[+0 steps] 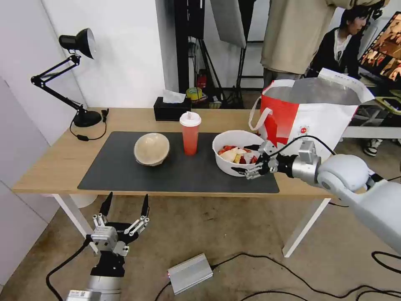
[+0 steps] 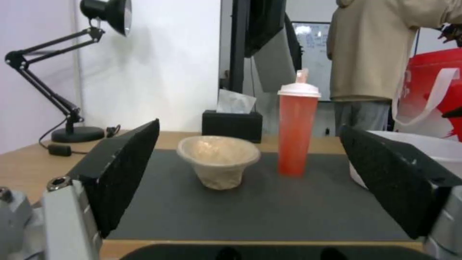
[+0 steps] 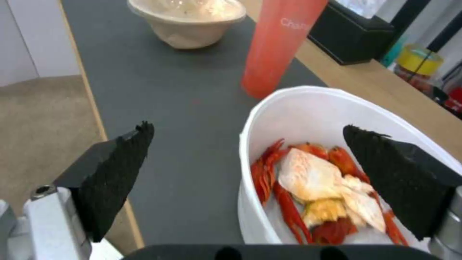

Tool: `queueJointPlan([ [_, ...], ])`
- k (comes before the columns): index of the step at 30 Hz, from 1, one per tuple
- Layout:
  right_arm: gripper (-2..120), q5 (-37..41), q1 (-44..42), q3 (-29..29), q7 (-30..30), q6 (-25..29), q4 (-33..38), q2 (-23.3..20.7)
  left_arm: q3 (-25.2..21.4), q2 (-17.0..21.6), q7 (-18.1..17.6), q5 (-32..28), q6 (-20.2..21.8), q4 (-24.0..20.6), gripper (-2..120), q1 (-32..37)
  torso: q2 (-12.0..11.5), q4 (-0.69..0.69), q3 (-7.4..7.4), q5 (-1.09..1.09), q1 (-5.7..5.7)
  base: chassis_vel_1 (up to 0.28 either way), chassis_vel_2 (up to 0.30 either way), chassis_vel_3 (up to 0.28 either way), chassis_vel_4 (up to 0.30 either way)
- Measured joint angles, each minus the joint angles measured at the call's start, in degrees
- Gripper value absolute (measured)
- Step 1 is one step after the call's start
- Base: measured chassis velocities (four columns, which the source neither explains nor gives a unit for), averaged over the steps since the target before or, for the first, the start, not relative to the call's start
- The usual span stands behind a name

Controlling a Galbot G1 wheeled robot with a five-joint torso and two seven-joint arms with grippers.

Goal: Pick up the trash from the table and place it into the takeout bag.

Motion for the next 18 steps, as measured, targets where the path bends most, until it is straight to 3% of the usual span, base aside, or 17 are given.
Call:
queueJointPlan([
  [10,100,-1.48,3.25,-4.96,0.16,-0.01,-5.78,4.55,-1.34,0.50,-0.08,-1.14,0.14,0.24,100,-0.40,0.00,0.00,0.00,0.01,0.00,0.000,0.000,0.000,0.000],
  [18,100,-2.02,3.20,-5.17,0.23,0.08,-7.12,5.13,-1.25,0.57,-0.08,-1.14,0.21,0.73,100,-0.89,0.00,0.00,0.00,0.01,0.00,0.000,0.000,0.000,0.000],
])
